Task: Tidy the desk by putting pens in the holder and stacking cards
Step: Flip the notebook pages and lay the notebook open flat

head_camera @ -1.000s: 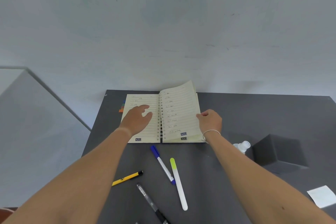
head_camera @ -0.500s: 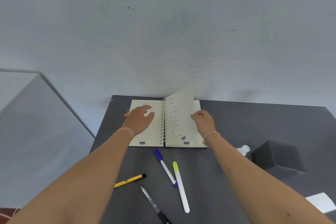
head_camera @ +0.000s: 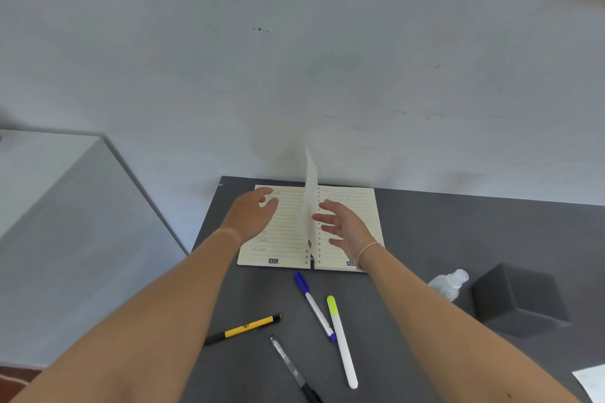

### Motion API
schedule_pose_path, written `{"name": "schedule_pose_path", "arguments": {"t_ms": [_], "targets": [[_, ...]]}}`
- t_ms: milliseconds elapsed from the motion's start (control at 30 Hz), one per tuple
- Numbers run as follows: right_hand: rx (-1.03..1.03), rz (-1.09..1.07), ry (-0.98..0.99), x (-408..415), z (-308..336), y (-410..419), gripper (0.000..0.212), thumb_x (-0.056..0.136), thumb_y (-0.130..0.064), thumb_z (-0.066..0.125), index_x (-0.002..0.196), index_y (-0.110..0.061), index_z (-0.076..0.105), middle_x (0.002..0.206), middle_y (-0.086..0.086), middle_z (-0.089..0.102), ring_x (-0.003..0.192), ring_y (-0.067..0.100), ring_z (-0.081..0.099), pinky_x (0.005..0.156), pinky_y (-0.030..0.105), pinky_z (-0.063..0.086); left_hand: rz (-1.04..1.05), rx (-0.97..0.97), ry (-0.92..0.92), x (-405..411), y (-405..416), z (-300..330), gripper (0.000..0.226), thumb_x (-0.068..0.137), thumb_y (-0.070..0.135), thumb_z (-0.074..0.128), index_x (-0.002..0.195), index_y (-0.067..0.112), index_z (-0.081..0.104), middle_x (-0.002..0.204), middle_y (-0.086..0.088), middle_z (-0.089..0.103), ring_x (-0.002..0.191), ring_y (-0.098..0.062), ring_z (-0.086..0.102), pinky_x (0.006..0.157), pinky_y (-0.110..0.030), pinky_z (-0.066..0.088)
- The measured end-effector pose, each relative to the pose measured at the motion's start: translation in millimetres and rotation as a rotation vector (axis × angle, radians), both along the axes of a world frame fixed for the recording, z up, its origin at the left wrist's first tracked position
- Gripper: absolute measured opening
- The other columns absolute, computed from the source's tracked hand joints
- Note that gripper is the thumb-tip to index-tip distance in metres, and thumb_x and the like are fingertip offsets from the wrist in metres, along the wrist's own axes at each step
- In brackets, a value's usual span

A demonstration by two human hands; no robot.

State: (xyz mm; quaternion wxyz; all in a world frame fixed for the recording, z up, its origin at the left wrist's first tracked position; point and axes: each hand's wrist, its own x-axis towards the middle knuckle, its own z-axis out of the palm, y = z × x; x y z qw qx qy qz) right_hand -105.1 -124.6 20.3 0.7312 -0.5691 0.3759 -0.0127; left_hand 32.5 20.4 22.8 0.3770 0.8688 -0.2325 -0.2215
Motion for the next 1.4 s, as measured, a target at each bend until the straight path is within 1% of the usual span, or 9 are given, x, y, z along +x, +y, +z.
{"name": "schedule_pose_path", "arguments": {"t_ms": [233, 367, 600, 767, 933, 1000, 1067, 1133, 1400], "targets": [[-0.038, 0.105, 0.061, 13.0, -7.7, 20.2, 0.041, 0.089, -0.04, 0.047, 0.124, -0.02, 0.053, 0.113, -0.002, 0.064, 0.112, 0.019, 0.05, 0.098, 0.039, 0.032, 0.086, -0.067, -0.05, 11.2, 8.3, 4.5, 0.042, 0.094, 0.033, 0.035, 0.125, 0.009, 0.05, 0.123, -0.012, 0.059, 0.114, -0.026, 0.054, 0.095, -0.035, 0.04], [-0.074, 0.103, 0.053, 17.4, -13.8, 22.3, 0.037, 0.088, -0.04, 0.05, 0.12, -0.02, 0.056, 0.109, -0.004, 0.065, 0.106, 0.018, 0.053, 0.095, 0.038, 0.036, 0.082, -0.067, -0.066, 13.0, 12.3, 1.3, 0.046, 0.094, 0.032, 0.04, 0.138, 0.018, 0.041, 0.138, -0.005, 0.049, 0.124, -0.021, 0.049, 0.1, -0.03, 0.035], [-0.167, -0.049, -0.005, 11.2, -23.6, 5.9, 0.007, 0.087, -0.031, 0.055, 0.086, -0.029, 0.061, 0.102, -0.001, 0.067, 0.095, 0.016, 0.058, 0.078, 0.028, 0.042, -0.138, 0.151, -0.209, 1.4, 9.0, -27.1, 0.047, 0.093, 0.031, 0.044, 0.138, 0.022, 0.039, 0.145, -0.001, 0.041, 0.134, -0.023, 0.034, 0.111, -0.037, 0.03], [-0.436, -0.025, 0.065, -3.7, -40.5, -10.5, 0.024, 0.087, -0.028, 0.052, 0.109, -0.024, 0.061, 0.114, -0.006, 0.059, 0.1, 0.01, 0.051, 0.076, 0.02, 0.036, -0.34, 0.331, -0.246, -16.3, -2.1, -47.7, 0.05, 0.094, 0.033, 0.038, 0.144, 0.027, 0.029, 0.156, 0.002, 0.021, 0.142, -0.02, 0.019, 0.113, -0.039, 0.024], [-0.628, 0.046, 0.177, -17.0, -55.6, -20.6, 0.031, 0.088, -0.031, 0.05, 0.118, -0.029, 0.055, 0.127, -0.01, 0.053, 0.099, 0.007, 0.047, 0.048, 0.009, 0.037, -0.392, 0.343, -0.227, -24.2, -7.2, -60.5, 0.05, 0.095, 0.032, 0.034, 0.145, 0.027, 0.025, 0.158, 0.003, 0.016, 0.142, -0.021, 0.02, 0.112, -0.037, 0.023], [-0.688, 0.076, 0.207, -19.2, -60.4, -23.1, 0.033, 0.088, -0.031, 0.049, 0.12, -0.029, 0.054, 0.132, -0.009, 0.051, 0.102, 0.008, 0.048, 0.058, 0.006, 0.041, -0.411, 0.351, -0.232, -25.5, -7.6, -64.2, 0.05, 0.096, 0.032, 0.034, 0.145, 0.025, 0.025, 0.156, 0.002, 0.019, 0.139, -0.022, 0.025, 0.11, -0.036, 0.025], [-0.711, 0.102, 0.23, -20.4, -63.8, -23.7, 0.035, 0.087, -0.03, 0.049, 0.122, -0.028, 0.053, 0.135, -0.007, 0.05, 0.109, 0.015, 0.053, 0.082, 0.025, 0.052, -0.435, 0.368, -0.238, -25.8, -6.7, -68.7, 0.05, 0.096, 0.033, 0.032, 0.145, 0.024, 0.024, 0.155, 0.002, 0.023, 0.137, -0.022, 0.028, 0.108, -0.037, 0.027], [-0.729, 0.139, 0.252, -20.9, -64.9, -23.4, 0.036, 0.087, -0.029, 0.049, 0.123, -0.027, 0.053, 0.136, -0.007, 0.049, 0.105, 0.022, 0.057, 0.098, 0.04, 0.047, -0.454, 0.393, -0.247, -25.1, -5.6, -73.5, 0.05, 0.097, 0.034, 0.031, 0.145, 0.024, 0.023, 0.155, 0.001, 0.022, 0.138, -0.022, 0.026, 0.11, -0.038, 0.026], [-0.904, 0.243, 0.291, -19.6, -73.4, -22.6, 0.037, 0.088, -0.026, 0.049, 0.124, -0.021, 0.053, 0.134, -0.003, 0.052, 0.125, 0.018, 0.044, 0.106, 0.029, 0.032, -0.457, 0.484, -0.254, -18.0, 1.3, -80.7, 0.053, 0.097, 0.037, 0.028, 0.147, 0.026, 0.017, 0.16, 0.0, 0.008, 0.146, -0.023, 0.006, 0.118, -0.041, 0.012]]}}
